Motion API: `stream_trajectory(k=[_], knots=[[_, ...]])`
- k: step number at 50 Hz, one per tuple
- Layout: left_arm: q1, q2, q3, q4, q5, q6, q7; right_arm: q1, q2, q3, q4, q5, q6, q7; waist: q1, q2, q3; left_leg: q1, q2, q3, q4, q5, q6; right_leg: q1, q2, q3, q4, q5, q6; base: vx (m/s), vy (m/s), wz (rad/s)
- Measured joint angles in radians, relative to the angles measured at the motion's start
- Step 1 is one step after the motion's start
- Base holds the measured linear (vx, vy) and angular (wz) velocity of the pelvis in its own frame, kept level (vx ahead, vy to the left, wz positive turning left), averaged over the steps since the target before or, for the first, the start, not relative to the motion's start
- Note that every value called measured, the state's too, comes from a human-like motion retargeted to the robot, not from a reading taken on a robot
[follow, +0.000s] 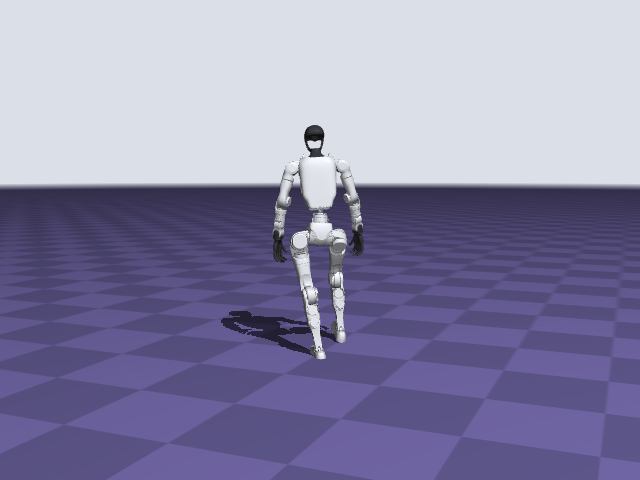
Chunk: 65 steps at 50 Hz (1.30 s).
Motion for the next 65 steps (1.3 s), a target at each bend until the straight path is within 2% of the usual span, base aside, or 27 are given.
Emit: stream_trajectory(k=[5, 12, 15, 17, 18, 20, 22, 25, 28, 31, 35, 37, 38, 39, 43, 46, 49, 51, 53, 55, 56, 58, 60, 62, 65], knots=[[0.003, 0.007, 0.002, 0.002, 0.005, -0.009, 0.0, 0.011, 0.002, -0.02, -0.001, 0.017, -0.004, -0.002, 0.012, 0.004, -0.013, 0.039, 0.018, -0.003, 0.002, -0.04, 0.007, -0.006, 0.008, -0.005, -0.072, 0.059, 0.015, 0.32, -0.09, -0.14], [0.031, 0.006, 0.015, 0.001, 0.007, -0.011, 0.022, 0.038, 0.002, -0.031, -0.016, 0.025, -0.011, -0.024, 0.021, -0.031, -0.039, 0.109, 0.001, 0.034, 0.103, -0.084, -0.003, -0.001, 0.006, 0.02, 0.091, 0.076, 0.002, 0.45, -0.16, -0.14], [0.032, 0.018, 0.031, -0.005, -0.005, -0.01, 0.024, 0.035, -0.004, -0.027, -0.028, 0.019, -0.013, -0.032, 0.021, -0.003, -0.015, 0.091, 0.049, 0.02, 0.34, -0.129, -0.034, 0.089, 0.05, -0.007, 0.121, 0.035, -0.036, 0.56, -0.2, -0.17], [0.038, 0.021, 0.04, -0.015, -0.018, -0.01, 0.025, 0.04, -0.006, -0.02, -0.035, 0.012, -0.015, -0.041, 0.03, 0.024, 0.001, 0.018, 0.1, 0.029, 0.62, -0.132, -0.069, 0.145, 0.096, -0.024, 0.133, 0.005, -0.07, 0.49, -0.2, -0.31], [0.04, 0.022, 0.043, -0.022, -0.025, -0.011, 0.024, 0.043, -0.006, -0.016, -0.039, 0.008, -0.015, -0.046, 0.035, 0.044, 0.006, -0.033, 0.14, 0.041, 0.78, -0.126, -0.082, 0.167, 0.123, -0.037, 0.133, -0.008, -0.088, 0.45, -0.17, -0.34], [0.037, 0.027, 0.051, -0.051, -0.039, -0.01, 0.016, 0.044, -0.01, -0.01, -0.051, 0.001, -0.014, -0.052, 0.057, 0.127, -0.002, -0.186, 0.274, 0.043, 1.113, -0.095, -0.108, 0.203, 0.224, -0.088, 0.079, -0.007, -0.13, 0.43, -0.15, -0.5], [0.027, 0.028, 0.053, -0.089, -0.046, -0.01, 0.012, 0.046, -0.018, -0.005, -0.059, -0.004, -0.014, -0.059, 0.092, 0.169, -0.025, -0.317, 0.362, 0.051, 1.308, -0.062, -0.093, 0.234, 0.292, -0.095, 0.022, -0.009, -0.153, 0.47, -0.11, -0.64], [-0.002, 0.045, 0.058, -0.16, -0.057, -0.01, 0.008, 0.036, -0.026, -0.006, -0.067, -0.005, -0.013, -0.065, 0.136, 0.169, -0.037, -0.492, 0.408, 0.061, 1.443, -0.105, -0.034, 0.317, 0.328, -0.068, -0.071, -0.018, -0.163, 0.51, -0.07, -0.41], [-0.019, 0.06, 0.073, -0.225, -0.075, -0.014, 0.011, 0.031, -0.025, -0.008, -0.083, 0.003, -0.014, -0.064, 0.169, 0.148, -0.036, -0.633, 0.395, 0.08, 1.387, -0.182, -0.002, 0.415, 0.331, -0.028, -0.143, -0.04, -0.161, 0.55, -0.04, -0.27], [-0.025, 0.066, 0.089, -0.263, -0.093, -0.018, 0.019, 0.028, -0.02, -0.006, -0.105, 0.016, -0.019, -0.055, 0.18, 0.122, -0.032, -0.731, 0.355, 0.101, 1.187, -0.191, -0.015, 0.512, 0.309, 0.012, -0.203, -0.074, -0.165, 0.6, -0.01, -0.15], [-0.034, 0.061, 0.1, -0.259, -0.11, -0.02, 0.029, 0.019, -0.016, 0.006, -0.131, 0.01, -0.031, -0.035, 0.16, 0.082, -0.046, -0.8, 0.266, 0.107, 0.781, -0.077, -0.083, 0.601, 0.249, 0.053, -0.252, -0.138, -0.178, 0.64, 0.01, -0.03], [-0.027, 0.053, 0.1, -0.245, -0.11, -0.016, 0.031, 0.022, -0.013, 0.011, -0.137, 0.001, -0.033, -0.031, 0.149, 0.084, -0.057, -0.833, 0.25, 0.094, 0.65, -0.046, -0.112, 0.615, 0.248, 0.065, -0.206, -0.192, -0.189, 0.63, 0.06, 0.02], [-0.035, 0.051, 0.106, -0.231, -0.111, -0.014, 0.03, 0.012, -0.018, 0.009, -0.14, -0.004, -0.031, -0.027, 0.134, 0.063, -0.069, -0.792, 0.215, 0.103, 0.473, 0.022, -0.118, 0.623, 0.218, 0.073, -0.205, -0.216, -0.189, 0.67, 0.08, 0.18], [-0.033, 0.047, 0.109, -0.22, -0.11, -0.01, 0.03, 0.011, -0.019, 0.007, -0.14, -0.007, -0.03, -0.027, 0.125, 0.055, -0.078, -0.79, 0.199, 0.105, 0.412, 0.052, -0.122, 0.628, 0.207, 0.08, -0.182, -0.243, -0.192, 0.67, 0.1, 0.16], [0.007, 0.021, 0.119, -0.179, -0.116, 0.007, 0.036, 0.033, -0.017, -0.01, -0.126, -0.007, -0.024, -0.046, 0.101, 0.031, -0.121, -0.855, 0.155, 0.108, 0.505, 0.121, -0.111, 0.625, 0.181, 0.098, -0.021, -0.324, -0.195, 0.69, 0.13, 0.05], [0.035, 0.005, 0.119, -0.139, -0.13, 0.02, 0.032, 0.058, -0.021, -0.031, -0.1, 0.004, -0.014, -0.058, 0.081, -0.016, -0.153, -0.877, 0.081, 0.122, 0.643, 0.149, -0.074, 0.623, 0.141, 0.133, 0.14, -0.299, -0.145, 0.77, 0.17, 0.28], [0.03, 0.016, 0.098, -0.081, -0.157, 0.025, 0.005, 0.062, -0.025, -0.048, -0.068, 0.024, -0.007, -0.039, 0.05, -0.125, -0.124, -0.759, -0.067, 0.145, 0.603, 0.155, -0.021, 0.634, 0.037, 0.169, 0.373, -0.116, -0.023, 0.75, 0.14, 0.61], [0.033, 0.027, 0.086, -0.063, -0.152, 0.026, -0.007, 0.058, -0.029, -0.045, -0.065, 0.033, -0.003, -0.02, 0.024, -0.157, -0.116, -0.688, -0.13, 0.133, 0.551, 0.144, 0.003, 0.569, -0.004, 0.16, 0.538, 0.026, 0.026, 0.7, 0.09, 0.5], [0.044, 0.039, 0.069, -0.054, -0.135, 0.027, -0.009, 0.059, -0.031, -0.036, -0.07, 0.035, -0.004, -0.01, -0.004, -0.173, -0.115, -0.634, -0.173, 0.12, 0.542, 0.107, 0.018, 0.479, -0.048, 0.138, 0.671, 0.078, 0.03, 0.69, 0.09, 0.26], [0.026, 0.066, 0.062, -0.041, -0.117, 0.031, -0.013, 0.03, -0.036, -0.03, -0.079, 0.038, -0.003, 0.004, -0.013, -0.161, -0.091, -0.511, -0.174, 0.079, 0.436, 0.099, 0.022, 0.376, -0.065, 0.108, 0.725, 0.076, -0.002, 0.68, 0.08, -0.03], [0.034, 0.07, 0.054, -0.037, -0.109, 0.033, -0.008, 0.036, -0.034, -0.024, -0.085, 0.037, -0.006, 0.004, -0.027, -0.17, -0.089, -0.485, -0.19, 0.075, 0.45, 0.071, 0.027, 0.325, -0.094, 0.1, 0.734, 0.042, -0.013, 0.67, 0.08, 0.0], [0.02, 0.092, 0.053, -0.026, -0.096, 0.038, -0.007, 0.018, -0.033, -0.014, -0.094, 0.043, -0.007, 0.016, -0.031, -0.15, -0.058, -0.36, -0.171, 0.035, 0.378, 0.045, 0.028, 0.243, -0.101, 0.062, 0.684, 0.007, -0.043, 0.67, 0.07, -0.13], [0.025, 0.097, 0.046, -0.02, -0.087, 0.039, -0.003, 0.027, -0.025, -0.006, -0.098, 0.045, -0.007, 0.023, -0.043, -0.161, -0.047, -0.289, -0.185, 0.017, 0.383, -0.001, 0.035, 0.158, -0.135, 0.049, 0.607, -0.024, -0.048, 0.67, 0.06, -0.08], [0.006, 0.117, 0.053, -0.012, -0.078, 0.034, -0.012, 0.01, -0.017, -0.005, -0.094, 0.049, -0.001, 0.046, -0.029, -0.115, -0.012, -0.142, -0.122, -0.027, 0.265, -0.006, 0.028, 0.136, -0.088, -0.007, 0.431, -0.004, -0.046, 0.71, 0.04, -0.26], [0.012, 0.126, 0.055, -0.006, -0.061, 0.017, -0.016, 0.018, -0.002, -0.009, -0.082, 0.052, 0.003, 0.067, -0.013, -0.084, -0.001, 0.0, -0.073, -0.057, 0.155, -0.006, 0.018, 0.107, -0.04, -0.046, 0.151, 0.054, -0.002, 0.7, 0.01, -0.23]])
